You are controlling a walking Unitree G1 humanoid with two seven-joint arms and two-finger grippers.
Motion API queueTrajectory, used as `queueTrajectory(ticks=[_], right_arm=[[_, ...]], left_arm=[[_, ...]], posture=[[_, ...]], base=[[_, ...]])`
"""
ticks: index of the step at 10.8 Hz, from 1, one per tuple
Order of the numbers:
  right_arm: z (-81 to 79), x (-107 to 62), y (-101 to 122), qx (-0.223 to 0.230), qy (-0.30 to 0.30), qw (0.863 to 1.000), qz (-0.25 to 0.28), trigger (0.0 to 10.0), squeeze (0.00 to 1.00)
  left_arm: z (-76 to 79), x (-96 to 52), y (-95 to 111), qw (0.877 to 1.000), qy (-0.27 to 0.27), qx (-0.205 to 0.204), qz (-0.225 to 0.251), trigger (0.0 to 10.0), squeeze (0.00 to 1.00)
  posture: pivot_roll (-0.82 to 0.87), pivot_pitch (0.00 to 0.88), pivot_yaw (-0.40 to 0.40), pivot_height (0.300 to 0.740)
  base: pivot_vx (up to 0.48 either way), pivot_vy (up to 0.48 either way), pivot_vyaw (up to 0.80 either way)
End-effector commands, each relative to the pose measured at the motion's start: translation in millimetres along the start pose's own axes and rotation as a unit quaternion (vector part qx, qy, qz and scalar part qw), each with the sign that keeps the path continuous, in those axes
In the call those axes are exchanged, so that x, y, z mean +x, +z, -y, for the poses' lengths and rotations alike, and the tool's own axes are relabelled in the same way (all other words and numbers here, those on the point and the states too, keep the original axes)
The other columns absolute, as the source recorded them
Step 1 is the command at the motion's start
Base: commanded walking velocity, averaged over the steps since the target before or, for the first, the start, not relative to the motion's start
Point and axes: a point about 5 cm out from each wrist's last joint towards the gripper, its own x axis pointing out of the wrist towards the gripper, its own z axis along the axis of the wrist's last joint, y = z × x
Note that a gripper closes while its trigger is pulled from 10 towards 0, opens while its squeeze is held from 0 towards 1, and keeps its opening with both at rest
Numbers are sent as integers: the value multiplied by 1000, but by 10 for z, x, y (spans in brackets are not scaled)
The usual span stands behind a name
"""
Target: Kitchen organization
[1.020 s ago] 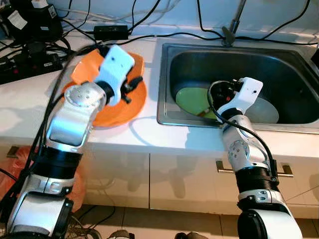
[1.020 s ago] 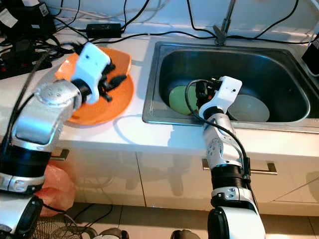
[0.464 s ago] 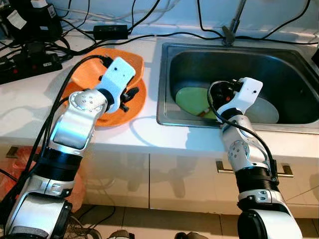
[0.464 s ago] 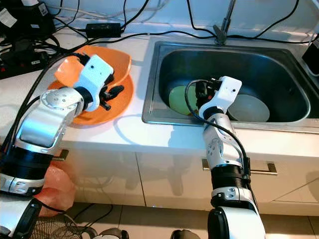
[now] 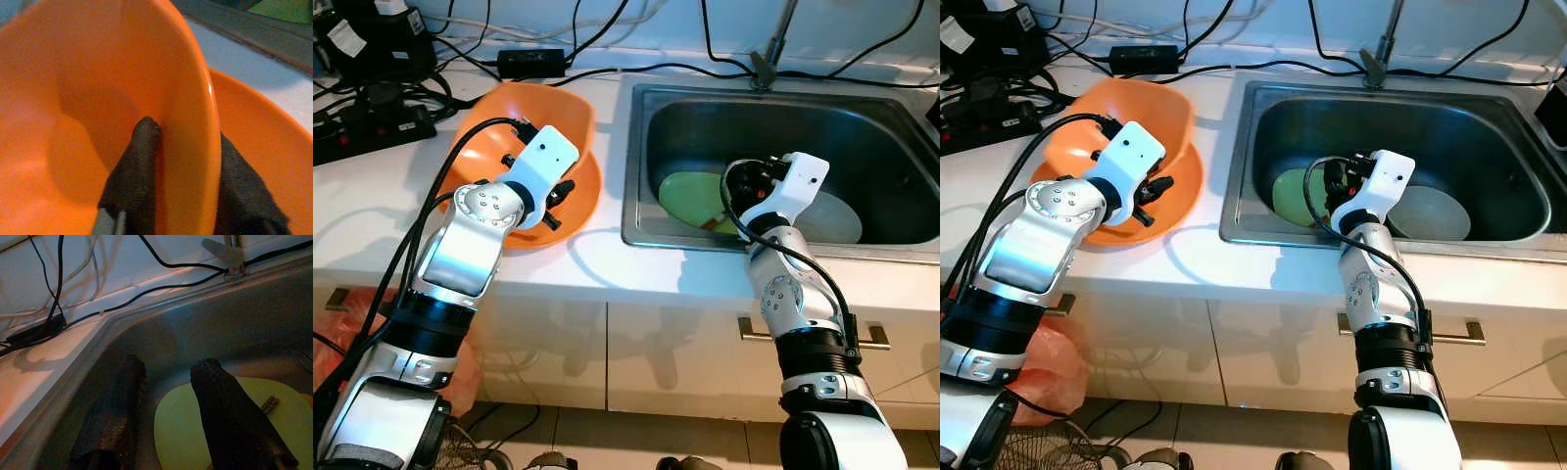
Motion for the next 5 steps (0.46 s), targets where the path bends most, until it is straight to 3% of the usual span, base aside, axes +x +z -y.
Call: queueTrajectory(ticks=[1,5], right_arm=[[-5,6,3,3,2,1000,-3,10000,0],[-6,7,0,3,3,1000,-5,10000,0]], left_arm=[[26,14,-59,1000,-8,-1,-15,0,0],[16,23,-52,1000,1,9,-5,0,0]], posture=[[68,69,-16,740],[71,71,-19,740]], base=[[0,0,0],[0,0,0]])
